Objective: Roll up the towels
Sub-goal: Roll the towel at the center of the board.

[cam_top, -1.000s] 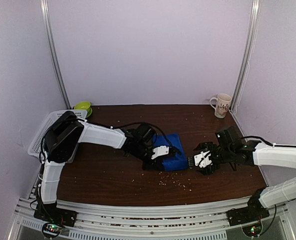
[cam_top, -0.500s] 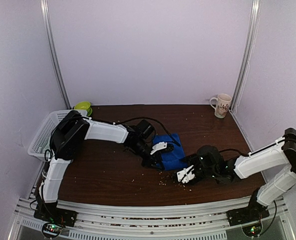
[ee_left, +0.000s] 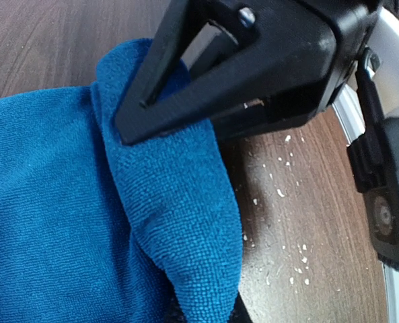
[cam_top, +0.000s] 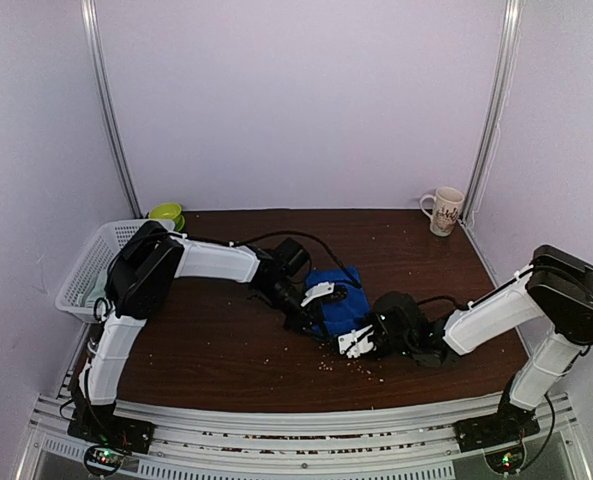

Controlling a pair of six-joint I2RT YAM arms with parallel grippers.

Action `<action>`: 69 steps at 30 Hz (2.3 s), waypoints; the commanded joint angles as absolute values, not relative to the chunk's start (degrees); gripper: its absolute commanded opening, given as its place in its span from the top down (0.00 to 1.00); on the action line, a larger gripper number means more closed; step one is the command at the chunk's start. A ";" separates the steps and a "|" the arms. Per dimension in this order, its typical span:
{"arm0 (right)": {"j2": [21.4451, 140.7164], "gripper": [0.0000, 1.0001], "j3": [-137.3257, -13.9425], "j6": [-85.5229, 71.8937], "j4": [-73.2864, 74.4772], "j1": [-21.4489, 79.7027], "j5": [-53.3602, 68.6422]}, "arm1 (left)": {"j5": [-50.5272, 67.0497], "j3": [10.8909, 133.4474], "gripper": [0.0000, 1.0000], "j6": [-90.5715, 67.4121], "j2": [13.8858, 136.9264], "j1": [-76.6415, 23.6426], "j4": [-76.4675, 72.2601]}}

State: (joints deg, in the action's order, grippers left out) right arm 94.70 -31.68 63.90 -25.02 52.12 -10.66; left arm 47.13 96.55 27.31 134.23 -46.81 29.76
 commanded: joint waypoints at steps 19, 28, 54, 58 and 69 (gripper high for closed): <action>94.96 1.00 -43.13 56.22 -0.58 50.71 -0.38 | 24.11 73.15 0.28 25.84 111.55 -46.57 13.66; 101.03 1.00 -57.67 52.35 21.46 44.60 14.85 | 5.12 51.80 0.22 29.62 97.61 -52.80 -11.49; 122.45 1.00 -86.37 56.47 60.61 36.43 27.41 | -12.51 53.02 0.25 36.03 111.58 -62.93 -29.29; 122.91 1.00 -86.81 56.99 61.81 36.43 27.51 | -15.71 55.09 0.29 35.94 113.86 -62.92 -29.56; 124.64 1.00 -89.54 58.47 65.81 36.13 28.03 | -15.38 55.54 0.42 37.98 115.10 -63.44 -29.49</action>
